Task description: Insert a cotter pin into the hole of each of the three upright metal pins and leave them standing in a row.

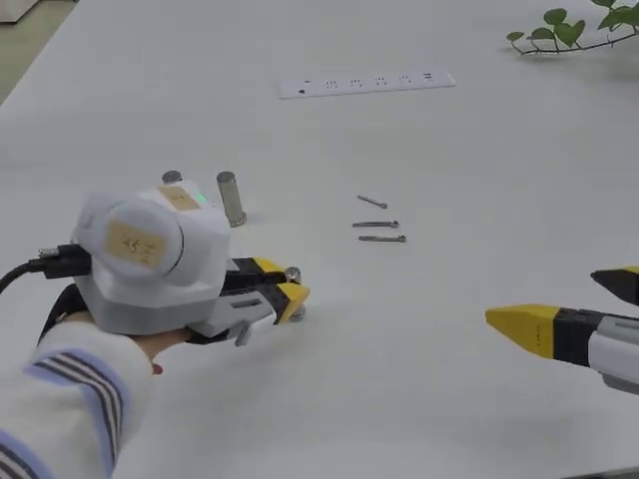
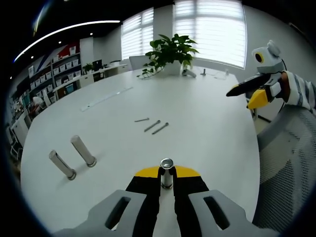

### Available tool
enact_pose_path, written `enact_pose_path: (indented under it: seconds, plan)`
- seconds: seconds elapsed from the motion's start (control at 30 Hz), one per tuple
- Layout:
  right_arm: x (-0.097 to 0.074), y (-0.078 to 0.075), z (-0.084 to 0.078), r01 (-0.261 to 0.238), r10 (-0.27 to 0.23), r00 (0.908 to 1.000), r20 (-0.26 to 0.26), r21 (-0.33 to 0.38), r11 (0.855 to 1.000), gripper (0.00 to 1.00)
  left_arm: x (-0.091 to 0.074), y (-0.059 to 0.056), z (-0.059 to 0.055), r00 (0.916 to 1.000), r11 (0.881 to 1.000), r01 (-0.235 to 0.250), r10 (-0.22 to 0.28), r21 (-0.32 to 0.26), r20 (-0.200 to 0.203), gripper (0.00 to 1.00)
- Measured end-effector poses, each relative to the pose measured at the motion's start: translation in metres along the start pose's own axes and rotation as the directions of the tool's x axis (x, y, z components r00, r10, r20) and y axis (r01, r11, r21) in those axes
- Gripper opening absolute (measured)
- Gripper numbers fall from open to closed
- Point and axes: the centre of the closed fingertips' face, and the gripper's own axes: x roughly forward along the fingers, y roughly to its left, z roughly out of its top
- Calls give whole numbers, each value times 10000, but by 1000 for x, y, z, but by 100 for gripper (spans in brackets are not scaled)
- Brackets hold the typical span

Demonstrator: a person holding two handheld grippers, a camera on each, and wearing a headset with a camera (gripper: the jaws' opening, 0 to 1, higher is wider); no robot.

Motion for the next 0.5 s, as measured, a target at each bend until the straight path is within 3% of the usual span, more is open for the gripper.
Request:
enact_pose_path:
  seconds: [0.5]
  plan:
    - [-6,4,3,82,-80,9998,178,-96,9999,74,0,-4,0,10000,9999,23,-24,166,45,5]
